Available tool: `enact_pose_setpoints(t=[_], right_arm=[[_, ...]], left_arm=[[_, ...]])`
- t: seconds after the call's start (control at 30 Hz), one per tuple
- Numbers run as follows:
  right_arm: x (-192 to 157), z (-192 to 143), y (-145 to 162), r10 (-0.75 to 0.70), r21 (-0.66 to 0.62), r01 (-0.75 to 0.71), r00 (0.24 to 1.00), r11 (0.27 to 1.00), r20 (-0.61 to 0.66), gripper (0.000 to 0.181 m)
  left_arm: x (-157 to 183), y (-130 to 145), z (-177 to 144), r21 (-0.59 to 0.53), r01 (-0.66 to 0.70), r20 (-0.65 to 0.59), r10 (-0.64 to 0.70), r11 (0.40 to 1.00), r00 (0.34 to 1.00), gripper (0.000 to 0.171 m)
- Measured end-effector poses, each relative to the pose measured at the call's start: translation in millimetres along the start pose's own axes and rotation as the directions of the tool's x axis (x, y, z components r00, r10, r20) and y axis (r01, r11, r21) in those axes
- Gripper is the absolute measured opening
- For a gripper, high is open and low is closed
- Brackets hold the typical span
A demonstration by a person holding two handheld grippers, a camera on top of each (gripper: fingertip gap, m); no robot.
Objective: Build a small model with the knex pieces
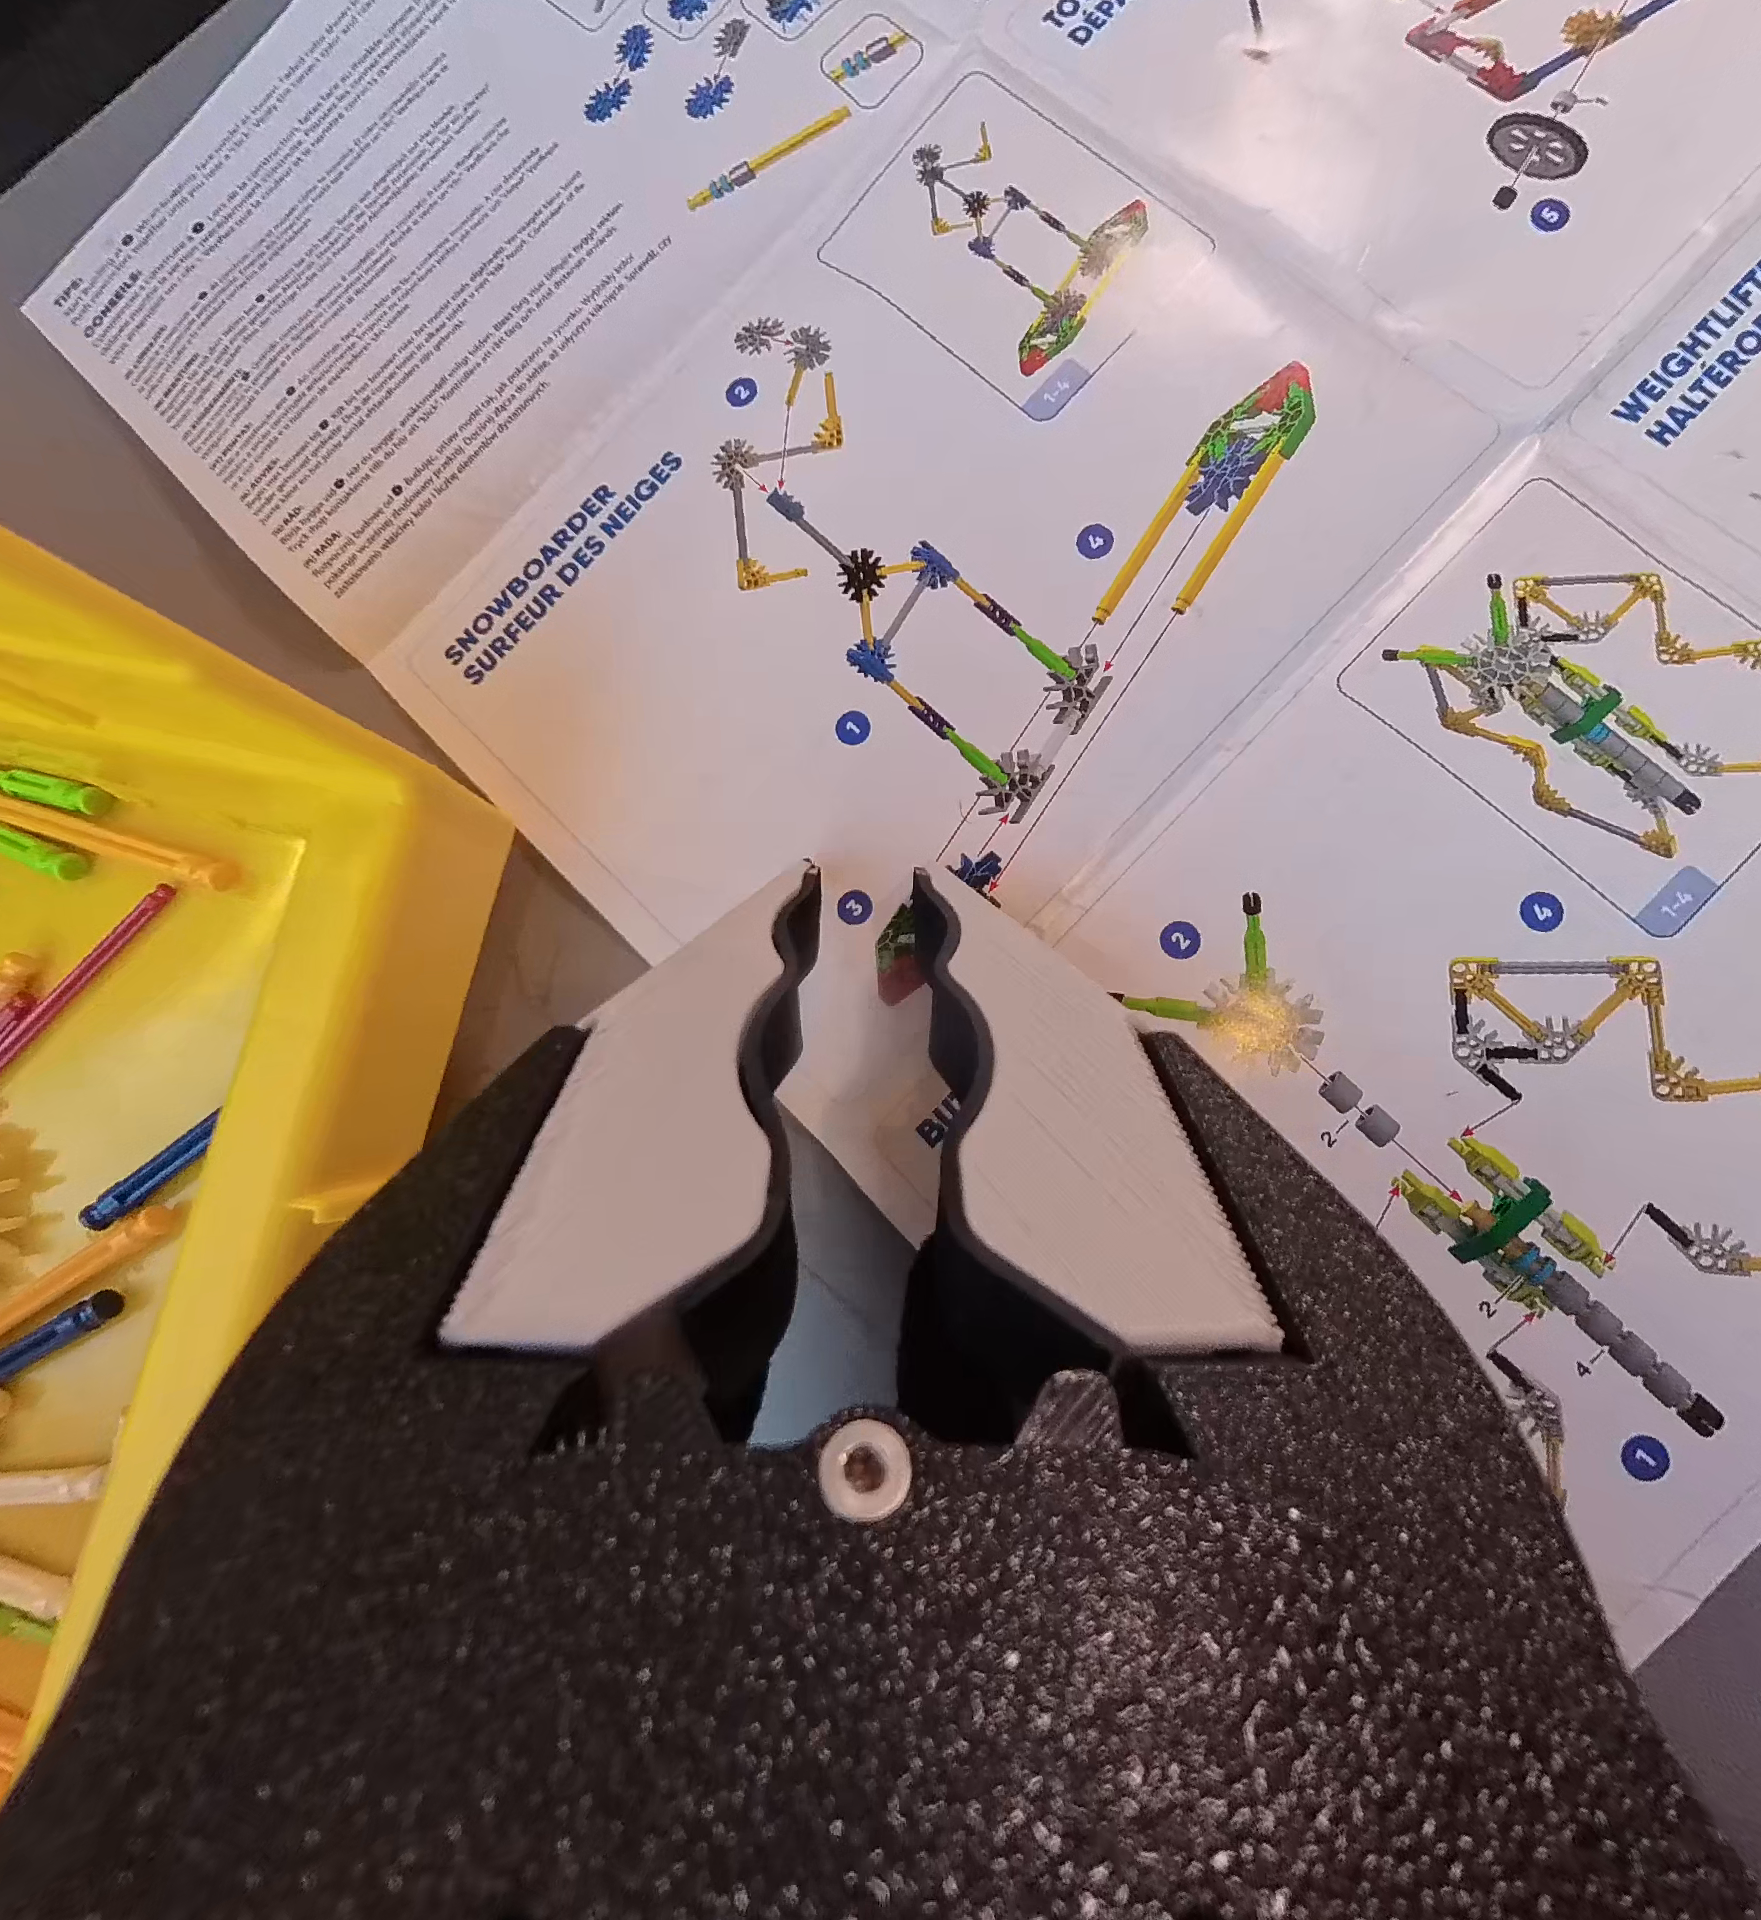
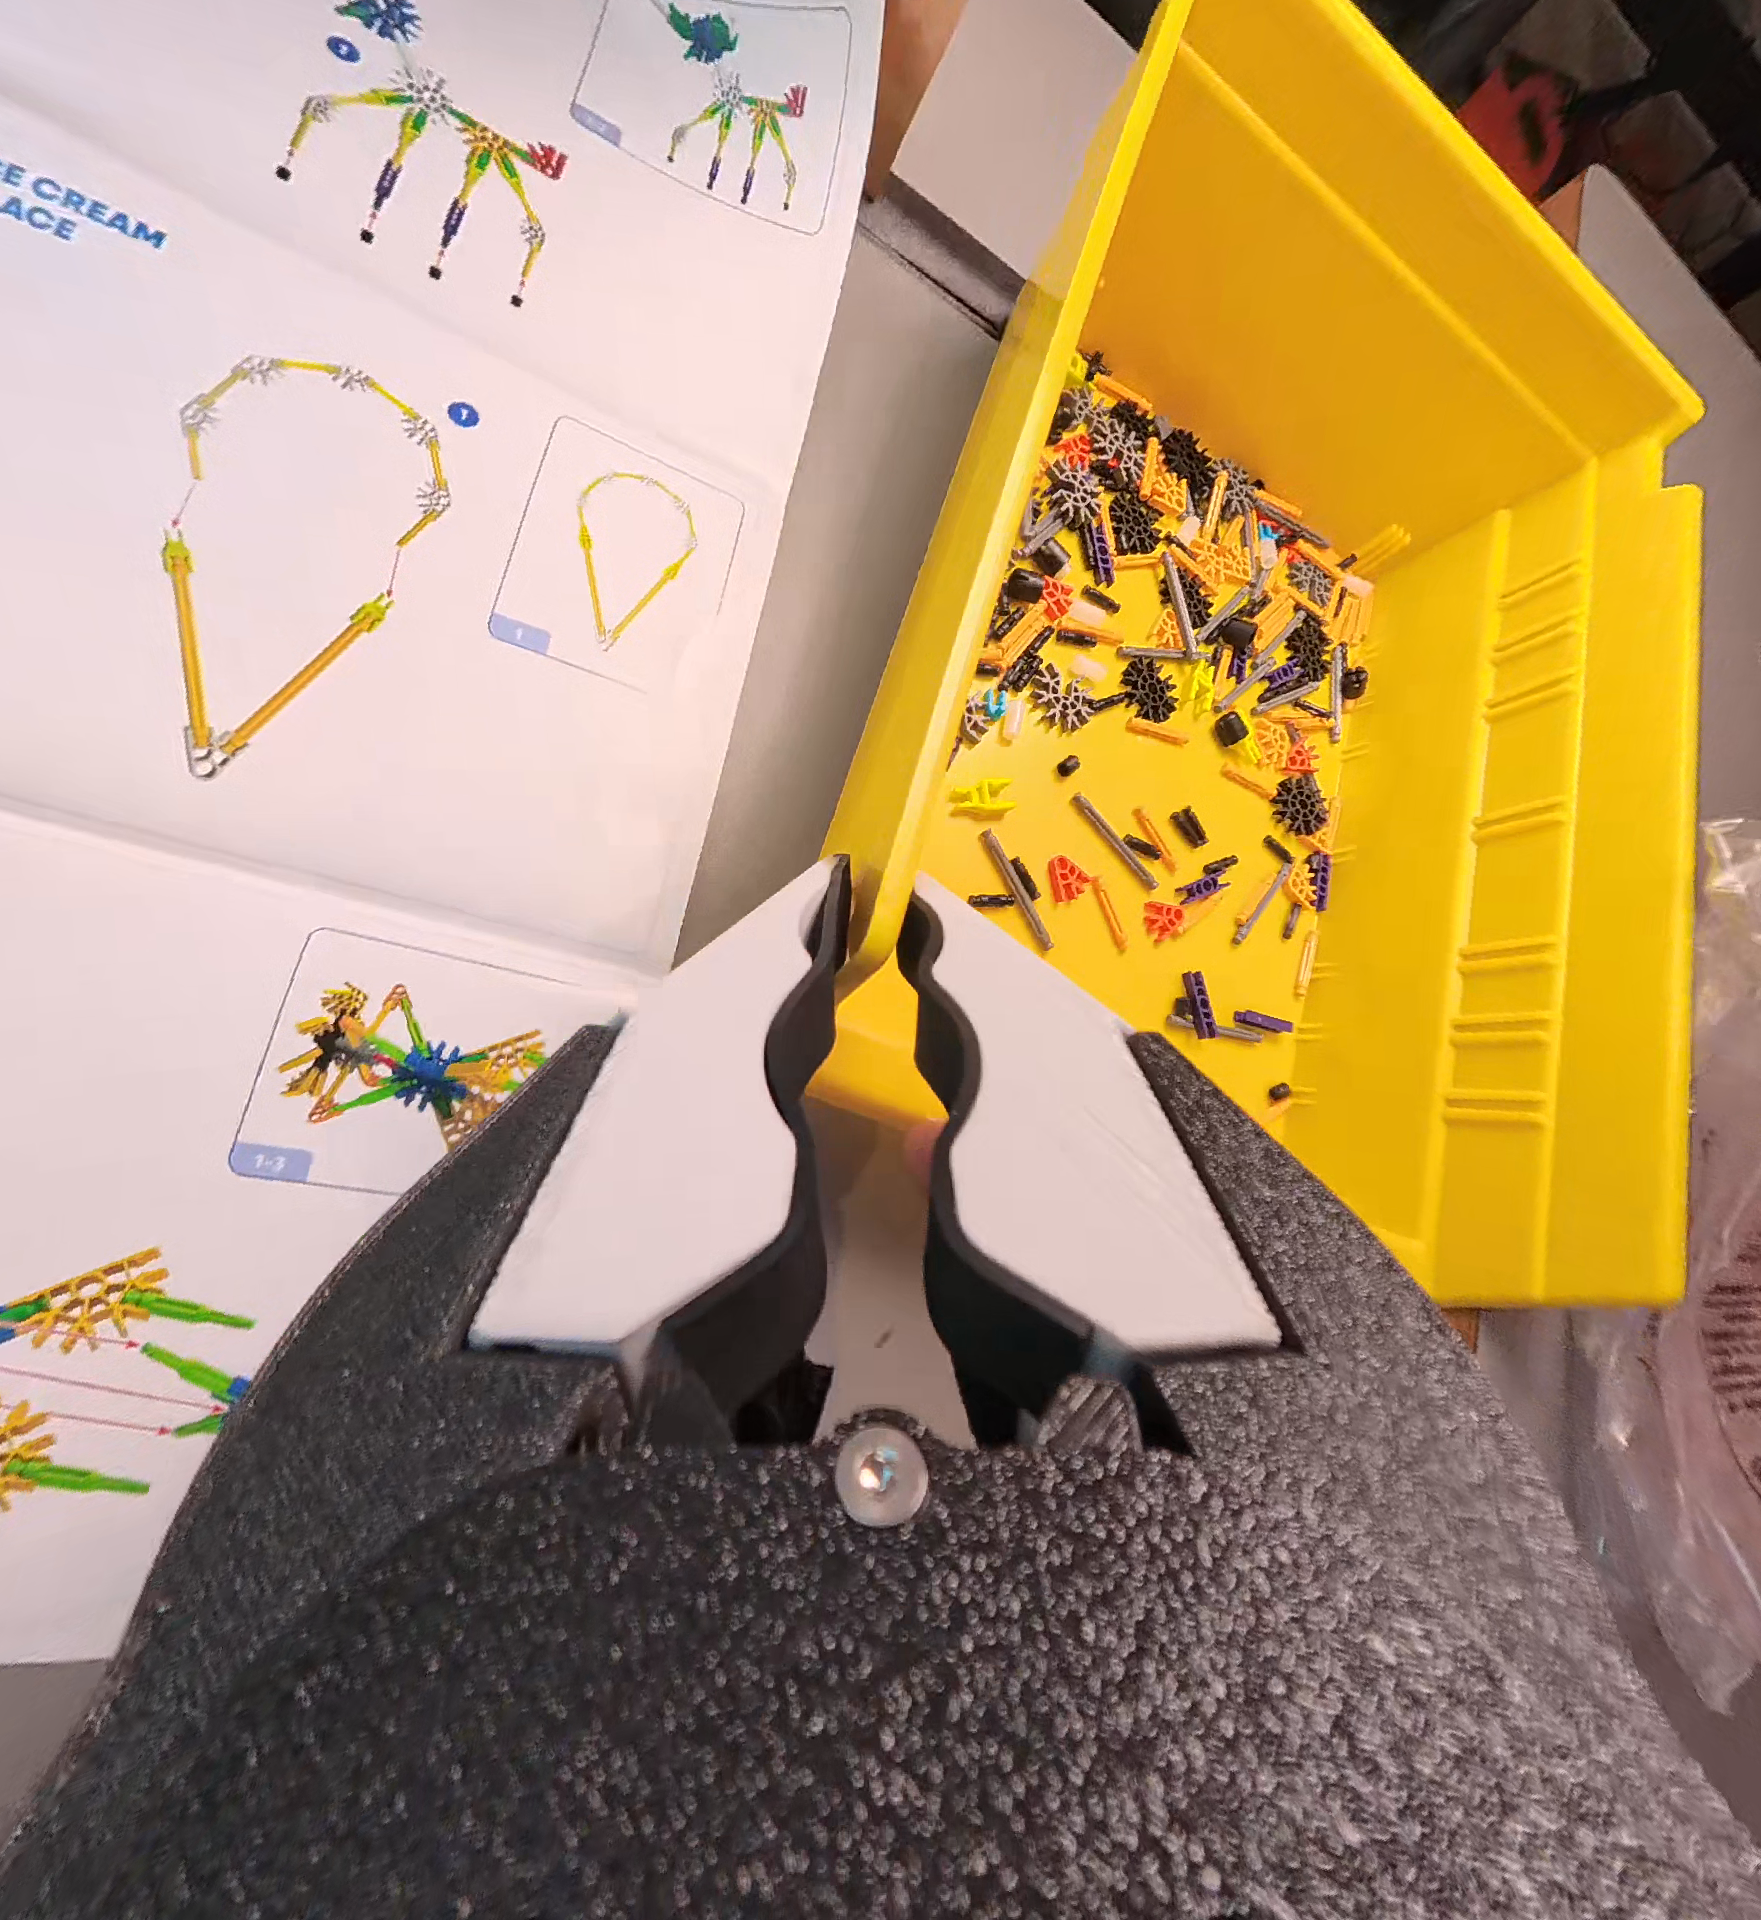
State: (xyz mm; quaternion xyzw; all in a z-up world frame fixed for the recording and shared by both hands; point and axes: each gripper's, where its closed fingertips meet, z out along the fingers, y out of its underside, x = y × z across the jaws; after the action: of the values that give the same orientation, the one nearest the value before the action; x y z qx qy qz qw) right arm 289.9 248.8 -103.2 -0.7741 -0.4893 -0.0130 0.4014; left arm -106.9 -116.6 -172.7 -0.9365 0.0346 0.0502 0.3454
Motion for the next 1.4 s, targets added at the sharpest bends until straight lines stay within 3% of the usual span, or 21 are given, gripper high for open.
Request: enact_pose_setpoints(t=[0.1,0.17,0.27,0.33,0.37,0.43,0.47,0.5,0.53,0.57,0.9,1.17,1.27,1.4], right_arm=[[3.3,7.6,-6.1,-0.015,-0.007,0.015,1.000,1.000,0.006,0.008],[9.4,5.7,-9.7,-0.033,-0.015,0.033,0.997,0.999,-0.066,0.020],[-7.5,-24.7,-42.4,-0.113,0.133,0.129,0.986,0.983,-0.119,0.031],[-56.6,-40.2,-60.9,-0.165,0.254,0.152,0.986,0.955,0.031,0.031],[-87.3,-39.3,-57.3,-0.188,0.246,0.148,0.971,0.958,0.149,0.032],[-134.1,-22.4,-25.6,-0.223,0.112,0.196,0.917,0.974,0.331,0.057],[-142.0,-9.9,-6.2,-0.226,0.045,0.225,0.905,0.973,0.362,0.063],[-143.9,-0.5,8.5,-0.194,-0.001,0.210,0.902,0.978,0.385,0.063],[-147.5,-5.0,3.6,-0.077,0.019,0.076,0.885,0.997,0.458,0.054],[-146.1,-7.5,9.5,0.007,-0.034,0.011,0.867,0.999,0.499,0.056],[-127.3,-33.8,64.9,0.070,-0.165,0.012,0.872,0.986,0.485,0.051],[-127.1,-32.7,63.9,0.077,-0.176,0.007,0.881,0.984,0.467,0.058],[-123.5,-32.4,48.9,0.052,-0.125,0.002,0.901,0.992,0.431,0.057],[-116.0,-56.5,-29.0,0.011,0.205,-0.085,0.941,0.975,0.337,0.055]], left_arm=[[3.9,-3.1,-0.8,0.012,-0.037,0.001,0.037,0.999,0.999,0.025],[9.8,-6.9,-1.6,0.028,-0.031,-0.026,0.032,0.999,0.999,0.036],[13.7,-4.8,-0.1,0.014,-0.020,-0.052,0.020,1.000,0.998,0.051],[15.4,-4.1,0.5,0.013,-0.006,-0.072,0.007,1.000,0.997,0.051],[16.1,-3.7,0.7,0.010,-0.004,-0.080,0.005,1.000,0.997,0.050],[18.7,-3.4,0.7,0.008,-0.003,-0.097,0.004,1.000,0.995,0.045],[19.6,-3.4,0.6,0.008,-0.002,-0.102,0.002,1.000,0.995,0.044],[20.0,-3.4,0.7,0.009,-0.001,-0.104,0.002,1.000,0.995,0.043],[20.6,-3.3,0.7,0.012,0.001,-0.109,0.000,1.000,0.994,0.042],[21.2,-3.4,0.9,0.014,0.005,-0.115,-0.003,1.000,0.993,0.042],[45.1,-17.5,10.1,0.033,-0.026,-0.193,0.031,0.999,0.981,0.039],[50.4,-21.7,12.1,0.047,-0.052,-0.179,0.060,0.998,0.982,0.036],[48.4,-22.8,11.1,0.063,-0.060,-0.165,0.070,0.996,0.984,0.043],[42.8,-41.7,2.0,0.179,-0.020,-0.144,0.046,0.984,0.989,0.049]])
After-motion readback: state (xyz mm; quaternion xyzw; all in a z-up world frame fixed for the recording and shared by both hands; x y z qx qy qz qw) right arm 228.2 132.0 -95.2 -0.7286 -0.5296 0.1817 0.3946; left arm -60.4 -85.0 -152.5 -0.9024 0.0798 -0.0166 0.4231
